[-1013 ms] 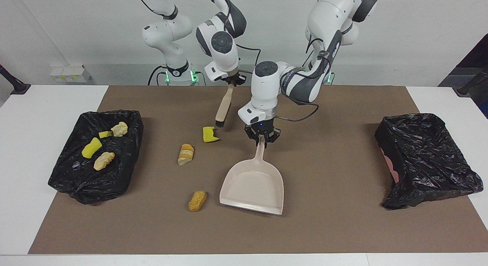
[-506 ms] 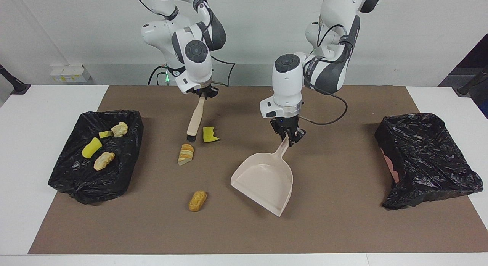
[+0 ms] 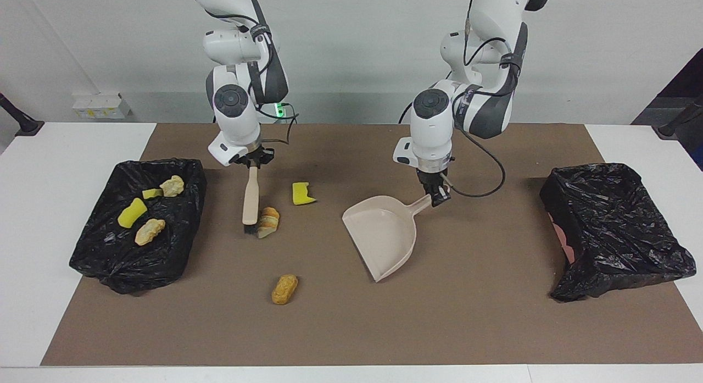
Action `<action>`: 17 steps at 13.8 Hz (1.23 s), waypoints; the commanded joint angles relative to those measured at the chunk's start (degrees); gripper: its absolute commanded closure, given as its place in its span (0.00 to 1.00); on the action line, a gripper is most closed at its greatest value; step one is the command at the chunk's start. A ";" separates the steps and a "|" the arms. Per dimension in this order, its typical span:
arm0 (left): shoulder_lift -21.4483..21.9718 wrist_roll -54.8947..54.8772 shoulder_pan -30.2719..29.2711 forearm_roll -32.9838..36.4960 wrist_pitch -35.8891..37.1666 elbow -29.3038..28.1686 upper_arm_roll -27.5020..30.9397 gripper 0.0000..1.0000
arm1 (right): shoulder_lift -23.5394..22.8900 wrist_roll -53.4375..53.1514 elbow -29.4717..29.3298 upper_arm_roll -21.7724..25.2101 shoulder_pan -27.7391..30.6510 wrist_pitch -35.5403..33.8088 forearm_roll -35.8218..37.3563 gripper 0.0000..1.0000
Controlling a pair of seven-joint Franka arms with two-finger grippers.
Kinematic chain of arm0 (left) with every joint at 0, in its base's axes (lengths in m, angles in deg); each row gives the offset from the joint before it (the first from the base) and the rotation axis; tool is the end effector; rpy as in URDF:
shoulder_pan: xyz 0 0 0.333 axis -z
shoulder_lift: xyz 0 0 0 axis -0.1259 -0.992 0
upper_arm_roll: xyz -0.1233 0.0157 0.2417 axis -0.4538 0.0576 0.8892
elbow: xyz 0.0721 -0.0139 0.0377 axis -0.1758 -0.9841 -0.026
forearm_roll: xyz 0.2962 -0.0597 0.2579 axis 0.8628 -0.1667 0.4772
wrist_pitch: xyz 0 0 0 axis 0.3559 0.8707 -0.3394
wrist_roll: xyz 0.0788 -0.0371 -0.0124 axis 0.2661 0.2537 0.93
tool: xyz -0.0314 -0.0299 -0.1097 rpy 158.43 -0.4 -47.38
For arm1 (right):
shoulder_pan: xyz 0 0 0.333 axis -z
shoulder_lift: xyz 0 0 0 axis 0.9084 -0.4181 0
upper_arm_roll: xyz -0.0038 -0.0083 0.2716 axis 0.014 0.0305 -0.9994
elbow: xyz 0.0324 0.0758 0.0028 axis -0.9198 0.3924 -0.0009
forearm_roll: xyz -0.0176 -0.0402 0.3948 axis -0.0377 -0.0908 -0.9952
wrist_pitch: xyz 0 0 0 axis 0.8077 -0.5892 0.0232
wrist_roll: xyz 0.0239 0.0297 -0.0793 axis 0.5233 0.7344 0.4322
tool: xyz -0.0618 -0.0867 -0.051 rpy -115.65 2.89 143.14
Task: Sweep and dump trash in bin
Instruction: 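Sweep the brush with the right gripper toward the dustpan held by the left gripper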
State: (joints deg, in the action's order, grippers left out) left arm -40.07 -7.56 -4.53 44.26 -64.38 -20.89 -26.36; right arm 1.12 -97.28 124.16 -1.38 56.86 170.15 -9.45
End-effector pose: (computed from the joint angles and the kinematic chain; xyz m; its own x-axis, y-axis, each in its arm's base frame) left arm 0.5128 -0.2891 0.3307 0.3036 -0.9350 -0.1836 -0.9517 -0.2880 -0.1069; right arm 0.4632 0.0884 0.2915 0.9559 0.0558 -0.2884 0.0876 -0.9913 0.0984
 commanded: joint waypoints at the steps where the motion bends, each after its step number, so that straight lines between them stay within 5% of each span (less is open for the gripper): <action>1: 4.05 -2.13 0.20 -1.04 -2.43 -6.97 -0.26 1.00 | -0.32 2.33 2.83 -0.53 0.08 3.69 -1.06 1.00; 6: 6.16 -2.57 0.28 -1.04 -2.53 -10.14 -0.53 1.00 | -1.64 -2.47 1.09 -0.53 -5.35 4.67 -9.59 1.00; 11: 7.31 -11.80 0.37 -1.04 -5.16 -11.99 -0.44 1.00 | -3.40 -3.56 -9.19 -0.27 -7.93 -6.74 -8.02 1.00; 17: 8.10 -11.62 0.28 -1.04 -5.34 -13.13 -0.44 1.00 | -0.58 -5.91 -0.43 -0.53 -3.88 -1.49 -8.10 1.00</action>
State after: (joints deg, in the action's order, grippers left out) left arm -34.64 -17.56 -4.46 44.23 -68.55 -30.99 -27.32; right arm -0.94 -101.32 120.02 -1.33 53.68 166.10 -17.25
